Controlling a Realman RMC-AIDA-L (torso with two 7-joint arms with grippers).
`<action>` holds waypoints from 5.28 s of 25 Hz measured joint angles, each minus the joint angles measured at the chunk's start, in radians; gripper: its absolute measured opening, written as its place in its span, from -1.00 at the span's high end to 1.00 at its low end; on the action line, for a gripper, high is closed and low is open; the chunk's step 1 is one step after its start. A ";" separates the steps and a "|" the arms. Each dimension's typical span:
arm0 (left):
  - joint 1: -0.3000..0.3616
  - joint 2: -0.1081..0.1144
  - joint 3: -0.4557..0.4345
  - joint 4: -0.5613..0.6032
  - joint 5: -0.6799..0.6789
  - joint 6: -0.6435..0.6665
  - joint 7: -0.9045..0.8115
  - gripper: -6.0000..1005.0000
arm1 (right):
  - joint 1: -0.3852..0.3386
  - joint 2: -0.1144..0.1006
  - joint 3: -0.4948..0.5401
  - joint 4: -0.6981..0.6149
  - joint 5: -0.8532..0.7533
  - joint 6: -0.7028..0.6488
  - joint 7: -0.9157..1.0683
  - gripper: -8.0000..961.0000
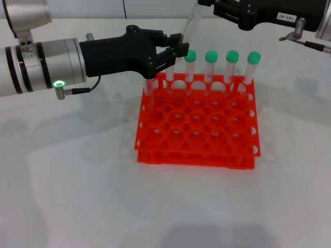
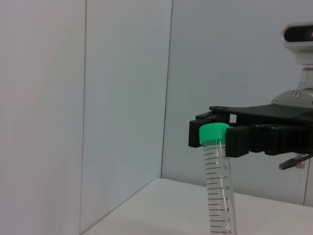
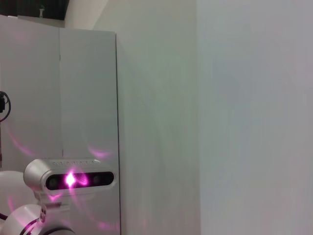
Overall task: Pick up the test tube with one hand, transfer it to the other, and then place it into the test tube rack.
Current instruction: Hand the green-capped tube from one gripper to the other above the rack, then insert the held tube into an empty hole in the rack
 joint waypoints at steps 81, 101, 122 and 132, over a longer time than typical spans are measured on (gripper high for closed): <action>0.459 0.061 0.042 0.559 -0.001 0.196 -0.473 -0.78 | -0.069 0.007 -0.098 -0.008 0.064 0.040 -0.023 0.42; 0.440 0.108 -0.010 0.519 0.213 0.225 -0.357 -0.78 | -0.053 0.008 -0.488 0.001 0.378 0.360 -0.223 0.42; 0.406 0.100 -0.007 0.497 0.256 0.232 -0.335 -0.78 | -0.058 0.008 -0.582 0.104 0.555 0.399 -0.371 0.43; 0.399 0.094 -0.005 0.482 0.256 0.228 -0.326 -0.78 | -0.036 0.008 -0.633 0.157 0.642 0.403 -0.427 0.43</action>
